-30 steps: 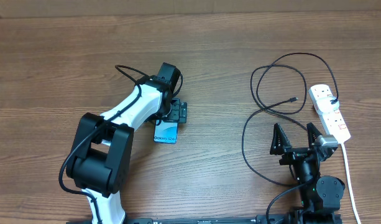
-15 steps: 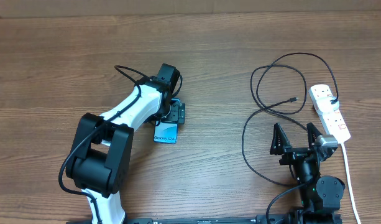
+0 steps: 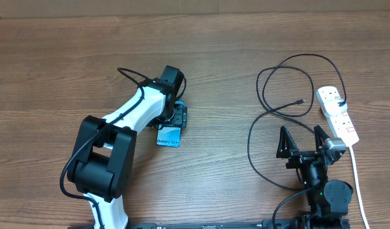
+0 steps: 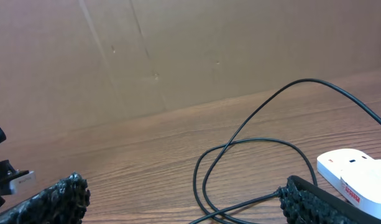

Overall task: Plug charger to phone and switch on socket
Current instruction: 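Lower the left gripper and grasp the phone's top edge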

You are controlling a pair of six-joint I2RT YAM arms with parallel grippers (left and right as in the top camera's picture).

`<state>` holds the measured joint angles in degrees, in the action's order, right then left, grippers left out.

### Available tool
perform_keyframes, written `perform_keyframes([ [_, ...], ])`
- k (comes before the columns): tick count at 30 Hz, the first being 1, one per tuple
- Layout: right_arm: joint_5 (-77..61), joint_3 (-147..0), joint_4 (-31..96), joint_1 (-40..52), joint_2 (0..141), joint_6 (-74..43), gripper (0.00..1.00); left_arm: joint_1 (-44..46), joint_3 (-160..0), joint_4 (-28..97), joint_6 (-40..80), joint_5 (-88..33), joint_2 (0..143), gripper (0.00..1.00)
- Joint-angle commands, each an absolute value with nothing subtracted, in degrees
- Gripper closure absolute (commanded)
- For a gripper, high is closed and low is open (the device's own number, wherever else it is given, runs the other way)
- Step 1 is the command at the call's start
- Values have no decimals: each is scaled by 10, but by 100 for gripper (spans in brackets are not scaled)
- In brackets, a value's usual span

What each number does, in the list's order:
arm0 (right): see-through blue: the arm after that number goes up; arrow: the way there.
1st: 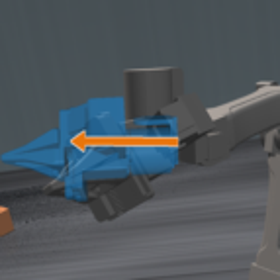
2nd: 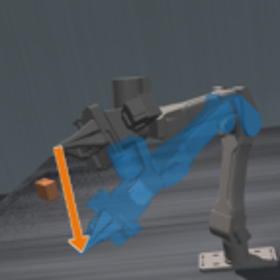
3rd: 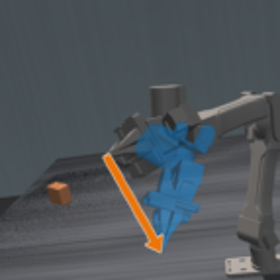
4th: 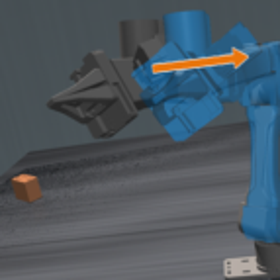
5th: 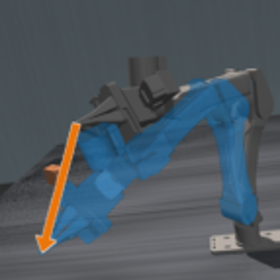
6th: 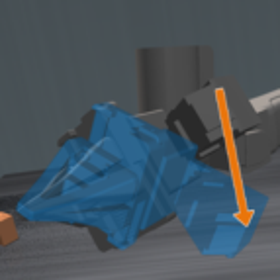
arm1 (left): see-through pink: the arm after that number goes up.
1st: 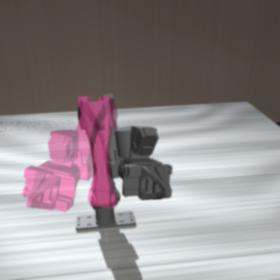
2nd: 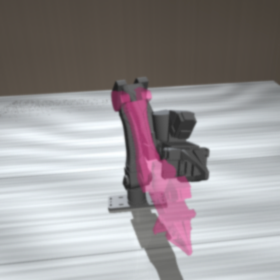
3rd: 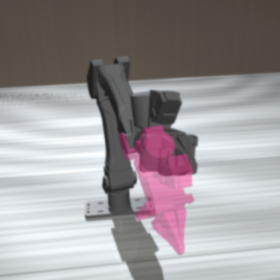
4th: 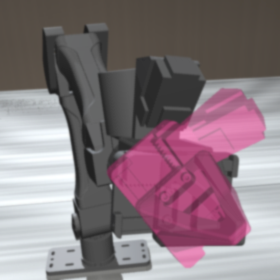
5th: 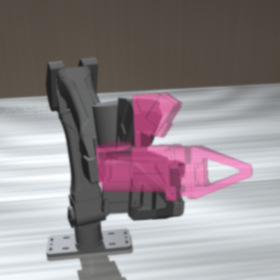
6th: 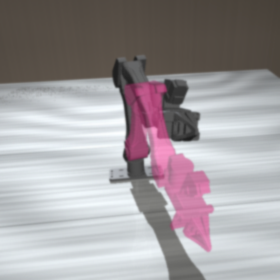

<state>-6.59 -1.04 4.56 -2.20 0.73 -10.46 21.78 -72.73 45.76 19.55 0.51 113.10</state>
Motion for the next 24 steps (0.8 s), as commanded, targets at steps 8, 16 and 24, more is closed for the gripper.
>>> perform_keyframes([
  [8,-60,-4,43,-19,2,-102,0,218,-702,467,197,-15,1151,31],
  [16,-60,-4,43,-19,2,-102,0,218,-703,467,197,-16,1151,32],
  [24,-60,-4,43,-19,2,-102,0,218,-719,476,198,-58,1151,35],
])
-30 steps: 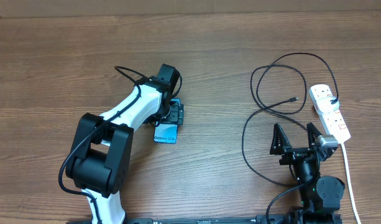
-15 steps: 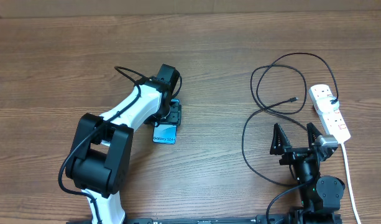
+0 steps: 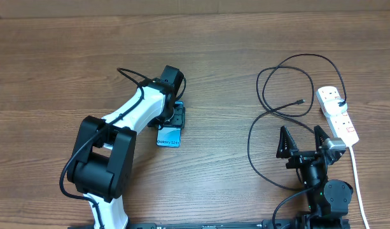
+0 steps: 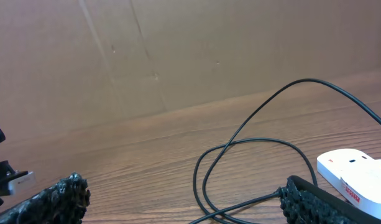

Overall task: Plug charger to phone and switch on socket
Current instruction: 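Lower the left gripper and grasp the phone's top edge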

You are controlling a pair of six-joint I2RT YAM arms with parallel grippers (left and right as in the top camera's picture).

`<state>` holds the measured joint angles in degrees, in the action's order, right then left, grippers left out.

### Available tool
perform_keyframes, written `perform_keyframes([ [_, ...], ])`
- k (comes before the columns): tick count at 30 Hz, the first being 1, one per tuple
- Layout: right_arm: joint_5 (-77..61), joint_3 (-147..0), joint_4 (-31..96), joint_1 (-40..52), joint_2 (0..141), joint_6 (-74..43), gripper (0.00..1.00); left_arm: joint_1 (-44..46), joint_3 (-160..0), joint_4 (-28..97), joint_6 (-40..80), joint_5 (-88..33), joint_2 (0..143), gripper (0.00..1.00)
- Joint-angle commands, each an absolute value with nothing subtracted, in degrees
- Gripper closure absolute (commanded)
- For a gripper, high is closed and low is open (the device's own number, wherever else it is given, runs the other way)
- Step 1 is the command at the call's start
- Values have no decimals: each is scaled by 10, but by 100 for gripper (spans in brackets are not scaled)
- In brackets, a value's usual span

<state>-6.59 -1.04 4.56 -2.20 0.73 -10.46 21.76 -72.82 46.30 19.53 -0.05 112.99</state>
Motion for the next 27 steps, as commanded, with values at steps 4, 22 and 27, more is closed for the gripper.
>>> perform_keyframes([
  [4,-60,-4,43,-19,2,-102,0,218,-748,500,203,-75,1151,37],
  [22,-60,-4,43,-19,2,-102,0,217,-820,574,211,-124,1151,37],
  [27,-60,-4,43,-19,2,-102,0,217,-820,585,211,-166,1151,37],
])
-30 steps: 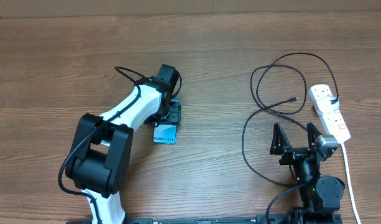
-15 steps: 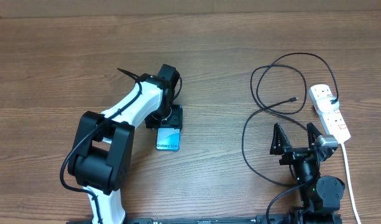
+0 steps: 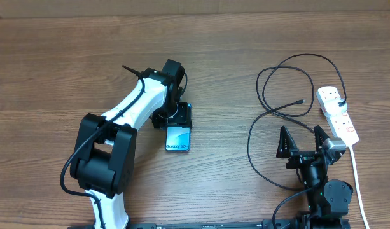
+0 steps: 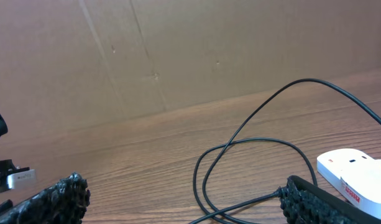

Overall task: Plug charger to phone and switch on socket
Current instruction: 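Lower the left gripper and grasp the phone's top edge, then lift the phone with the left gripper and tilt it upright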

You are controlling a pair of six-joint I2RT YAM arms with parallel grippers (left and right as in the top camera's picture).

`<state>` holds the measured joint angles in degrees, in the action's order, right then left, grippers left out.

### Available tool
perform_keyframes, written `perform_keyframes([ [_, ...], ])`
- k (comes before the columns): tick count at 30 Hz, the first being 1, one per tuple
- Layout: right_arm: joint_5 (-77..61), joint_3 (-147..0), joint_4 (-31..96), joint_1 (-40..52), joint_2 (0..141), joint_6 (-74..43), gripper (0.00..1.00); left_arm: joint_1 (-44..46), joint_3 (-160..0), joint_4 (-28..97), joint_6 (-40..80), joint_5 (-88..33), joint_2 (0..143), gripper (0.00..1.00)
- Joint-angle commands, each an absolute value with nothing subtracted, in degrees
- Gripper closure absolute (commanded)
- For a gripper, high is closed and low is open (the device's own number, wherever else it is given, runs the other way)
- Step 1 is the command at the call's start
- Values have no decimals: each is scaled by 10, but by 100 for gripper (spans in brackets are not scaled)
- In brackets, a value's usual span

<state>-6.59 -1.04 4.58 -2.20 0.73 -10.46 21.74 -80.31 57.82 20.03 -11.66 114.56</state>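
Note:
In the overhead view a blue phone (image 3: 178, 138) lies flat on the wooden table (image 3: 67, 57), its long side running toward the front edge. My left gripper (image 3: 179, 118) sits over the phone's far end, shut on it. The black charger cable (image 3: 271, 108) loops at the right, its small free plug (image 3: 300, 101) resting on the wood. It runs to a white power strip (image 3: 338, 114). My right gripper (image 3: 303, 136) stands open near the front, nothing between its fingers (image 4: 314, 202). The right wrist view shows the cable (image 4: 240, 149) and strip (image 4: 358, 177) ahead.
A brown cardboard wall (image 4: 178, 56) backs the table. The strip's white lead (image 3: 358, 184) runs toward the front edge at the far right. The cable loop lies just left of my right arm's base (image 3: 325, 191).
My left gripper has shifted a little to the right, and the phone with it. The phone now lies straighter, its near end farther right. The right arm, cable and strip are unchanged.
At first my left gripper sat on the phone's far end, with the phone tilted left of centre. Soon after, it stood almost the same. Now gripper and phone are farther right and the phone is turned. My right gripper stayed open and still throughout.

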Motion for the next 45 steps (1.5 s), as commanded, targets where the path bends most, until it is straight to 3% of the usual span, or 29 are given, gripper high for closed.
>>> perform_keyframes([
  [1,-60,-4,43,-19,2,-102,0,216,-820,587,211,-176,1151,37],
  [25,-60,-4,43,-19,2,-102,0,129,-821,604,210,-640,1151,37],
  [45,-60,-4,43,-19,2,-102,0,128,-821,602,210,-736,1151,37],
])
